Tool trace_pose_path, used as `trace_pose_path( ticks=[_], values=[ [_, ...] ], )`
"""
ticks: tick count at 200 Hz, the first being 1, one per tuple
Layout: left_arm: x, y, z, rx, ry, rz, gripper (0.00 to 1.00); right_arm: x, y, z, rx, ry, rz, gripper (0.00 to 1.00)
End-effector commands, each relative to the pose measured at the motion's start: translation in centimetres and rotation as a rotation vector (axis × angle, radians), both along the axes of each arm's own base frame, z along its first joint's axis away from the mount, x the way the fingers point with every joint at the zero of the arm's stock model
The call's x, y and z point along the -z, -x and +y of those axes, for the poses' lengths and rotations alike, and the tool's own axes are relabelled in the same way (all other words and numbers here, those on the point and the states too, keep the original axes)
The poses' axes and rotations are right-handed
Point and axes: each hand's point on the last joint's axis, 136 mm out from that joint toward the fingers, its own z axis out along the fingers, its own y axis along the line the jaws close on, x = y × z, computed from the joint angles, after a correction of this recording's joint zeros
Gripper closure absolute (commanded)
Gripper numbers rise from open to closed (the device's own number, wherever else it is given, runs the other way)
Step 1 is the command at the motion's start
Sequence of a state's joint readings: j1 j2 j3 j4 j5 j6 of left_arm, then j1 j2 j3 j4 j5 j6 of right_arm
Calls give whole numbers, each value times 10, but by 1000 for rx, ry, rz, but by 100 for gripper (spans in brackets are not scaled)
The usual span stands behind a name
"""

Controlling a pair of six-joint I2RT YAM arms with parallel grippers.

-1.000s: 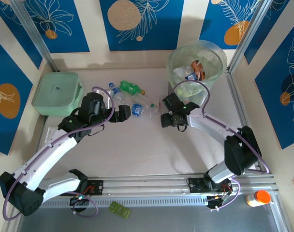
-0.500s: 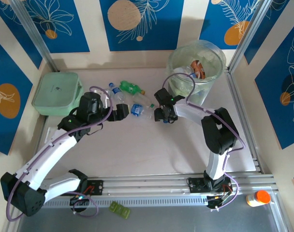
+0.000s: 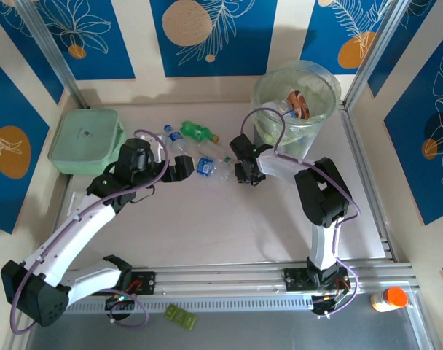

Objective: Put the plastic bottles in the bin

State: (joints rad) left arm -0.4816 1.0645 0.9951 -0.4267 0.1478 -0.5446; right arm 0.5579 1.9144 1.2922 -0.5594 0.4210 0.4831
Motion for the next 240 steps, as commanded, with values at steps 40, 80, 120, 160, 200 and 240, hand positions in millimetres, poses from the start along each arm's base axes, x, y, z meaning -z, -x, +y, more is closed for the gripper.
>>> trace_pose_path(
  ticks=[40,80,120,160,200,240],
  values=[
    [0,-4,1,-5,20,0,1,-21,12,-7,12,18,-46,77],
    [-4,-3,1,-1,21,-13,1,-46,27,-5,-4,18,-99,78],
    [-13,2,-3,22,46,-24,1,-77,48,0,-43,-2,-171,80],
    [-29,10,-17,70,115,-4,1,-111,76,7,-124,-84,-254,80],
    [-48,18,-44,174,239,-15,1,-155,108,17,-240,-262,-336,83],
    [-77,24,-80,324,427,-106,1,-201,148,33,-399,-540,-384,84]
  ],
)
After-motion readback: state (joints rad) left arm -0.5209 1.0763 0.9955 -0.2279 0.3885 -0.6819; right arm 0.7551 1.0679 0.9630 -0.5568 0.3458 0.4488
